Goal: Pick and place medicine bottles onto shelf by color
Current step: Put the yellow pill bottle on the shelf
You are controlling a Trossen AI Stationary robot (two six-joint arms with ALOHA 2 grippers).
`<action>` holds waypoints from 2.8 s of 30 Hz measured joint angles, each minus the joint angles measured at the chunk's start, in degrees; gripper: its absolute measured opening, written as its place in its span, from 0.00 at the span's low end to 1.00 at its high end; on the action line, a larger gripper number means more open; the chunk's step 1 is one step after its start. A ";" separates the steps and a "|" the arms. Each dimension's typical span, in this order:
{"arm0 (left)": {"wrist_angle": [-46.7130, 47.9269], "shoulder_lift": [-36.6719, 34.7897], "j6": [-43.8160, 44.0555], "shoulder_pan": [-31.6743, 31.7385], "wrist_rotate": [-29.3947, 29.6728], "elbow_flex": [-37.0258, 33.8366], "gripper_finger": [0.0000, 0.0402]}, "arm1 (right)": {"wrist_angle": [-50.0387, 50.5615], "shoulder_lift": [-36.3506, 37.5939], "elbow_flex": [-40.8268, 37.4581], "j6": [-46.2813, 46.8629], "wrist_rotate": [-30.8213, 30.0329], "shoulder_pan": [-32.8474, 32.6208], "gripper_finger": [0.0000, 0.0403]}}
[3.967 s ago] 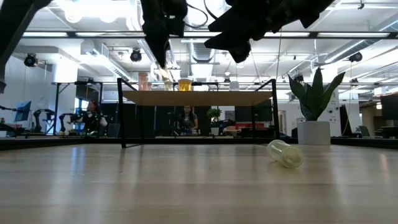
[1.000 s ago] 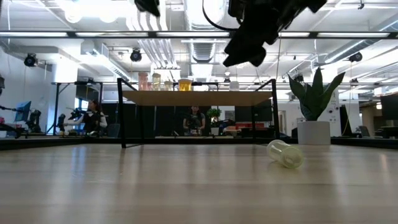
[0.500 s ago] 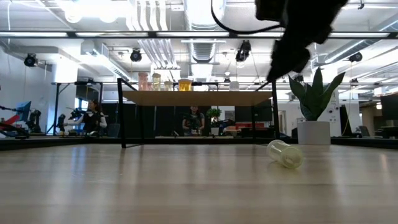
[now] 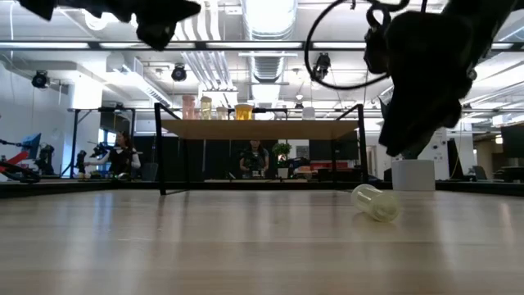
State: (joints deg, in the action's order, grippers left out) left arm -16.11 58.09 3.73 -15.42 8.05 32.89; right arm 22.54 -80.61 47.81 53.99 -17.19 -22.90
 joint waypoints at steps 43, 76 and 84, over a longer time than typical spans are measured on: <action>0.04 2.18 -1.34 -4.55 3.22 0.41 0.32 | -9.11 -10.28 1.25 8.86 -0.36 -2.51 0.68; 0.10 2.51 -1.05 -4.63 2.43 0.34 0.32 | -7.36 -16.53 5.44 16.89 -0.90 -3.89 0.74; 0.60 2.60 0.28 -4.63 1.86 0.34 0.32 | 13.91 -20.21 17.07 15.06 -3.04 -3.84 0.74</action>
State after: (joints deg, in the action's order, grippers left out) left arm -15.51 60.69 4.01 -20.05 9.91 33.23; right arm 36.45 -100.82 64.88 69.05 -20.23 -26.74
